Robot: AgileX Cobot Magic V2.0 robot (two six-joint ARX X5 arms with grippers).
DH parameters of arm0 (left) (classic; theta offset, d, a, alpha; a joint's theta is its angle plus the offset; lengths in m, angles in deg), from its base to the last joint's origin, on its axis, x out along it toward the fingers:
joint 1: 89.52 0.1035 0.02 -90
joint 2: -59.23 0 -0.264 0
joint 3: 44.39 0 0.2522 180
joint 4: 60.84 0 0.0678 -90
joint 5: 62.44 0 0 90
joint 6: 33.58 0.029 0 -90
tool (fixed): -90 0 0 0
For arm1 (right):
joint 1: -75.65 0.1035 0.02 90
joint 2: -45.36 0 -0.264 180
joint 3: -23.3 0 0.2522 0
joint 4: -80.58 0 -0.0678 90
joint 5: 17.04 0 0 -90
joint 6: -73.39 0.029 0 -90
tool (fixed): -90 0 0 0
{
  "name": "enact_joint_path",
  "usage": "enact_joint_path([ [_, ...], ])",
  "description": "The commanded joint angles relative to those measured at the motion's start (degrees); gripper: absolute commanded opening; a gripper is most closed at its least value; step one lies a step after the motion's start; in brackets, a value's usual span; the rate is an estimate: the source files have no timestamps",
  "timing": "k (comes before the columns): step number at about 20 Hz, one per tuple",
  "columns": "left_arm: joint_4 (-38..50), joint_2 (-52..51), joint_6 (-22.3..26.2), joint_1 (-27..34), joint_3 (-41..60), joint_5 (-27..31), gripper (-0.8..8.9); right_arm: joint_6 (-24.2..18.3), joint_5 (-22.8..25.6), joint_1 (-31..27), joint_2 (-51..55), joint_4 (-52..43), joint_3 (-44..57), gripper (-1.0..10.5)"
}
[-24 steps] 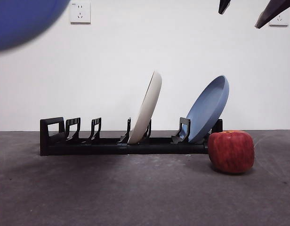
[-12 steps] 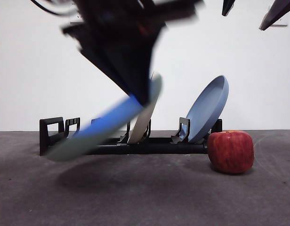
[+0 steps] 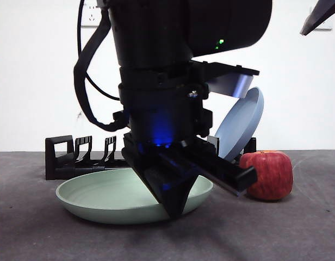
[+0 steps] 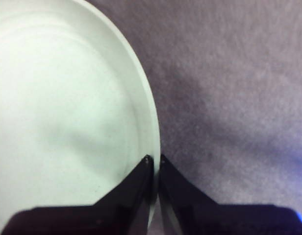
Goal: Take the green plate from the plate rack,put the plate on the table,take the apple from the table,put the apple in the plate
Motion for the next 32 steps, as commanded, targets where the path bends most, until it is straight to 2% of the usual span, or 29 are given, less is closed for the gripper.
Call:
enact_joint_path([
  [1, -2.03, 1.29, -2.71, 0.28, 1.01, -3.34, -0.04, -0.04, 0.07, 0.04, -0.24, 0.44, -0.28, 4.4],
  [5, -1.86, -0.59, -2.69, 0.52, 0.87, -3.34, 0.36, -0.07, 0.07, 0.04, -0.24, 1.14, -0.28, 4.4],
  [7, -1.77, -2.08, -2.71, 0.59, 0.68, -3.17, 1.74, -0.17, 0.07, 0.04, -0.24, 1.18, -0.28, 4.4],
  [9, -1.86, -4.13, -2.73, 0.61, 0.33, -3.17, 2.6, -0.24, 0.07, 0.04, -0.24, 1.62, -0.28, 4.4],
  [13, -3.06, -13.29, -2.89, 0.48, 0.28, -3.78, 2.63, -0.74, 0.04, 0.04, -0.24, 2.36, -0.28, 4.4],
  [17, -4.76, -28.61, -3.19, 0.48, 0.28, -9.62, 2.61, -2.19, 0.07, 0.33, -0.15, 8.37, -0.28, 4.4],
  [22, -4.24, -49.57, -3.13, 0.5, 0.28, -10.36, 2.6, -2.47, 0.39, 6.49, 3.17, 11.17, 1.53, 4.4],
  [23, -4.22, -53.33, -3.13, 0.52, 0.28, -9.99, 2.6, -1.49, 1.84, 8.33, 4.07, 11.15, 2.38, 4.4],
  [27, -4.22, -66.75, -3.89, 0.55, 0.28, -8.74, 2.6, 1.97, 12.9, 14.99, 6.54, 9.16, 9.07, 4.4],
  [32, -4.37, -77.35, -5.11, 0.48, 0.28, -8.46, 2.54, 1.29, 13.94, 16.24, 6.08, -2.12, 20.06, 4.4],
])
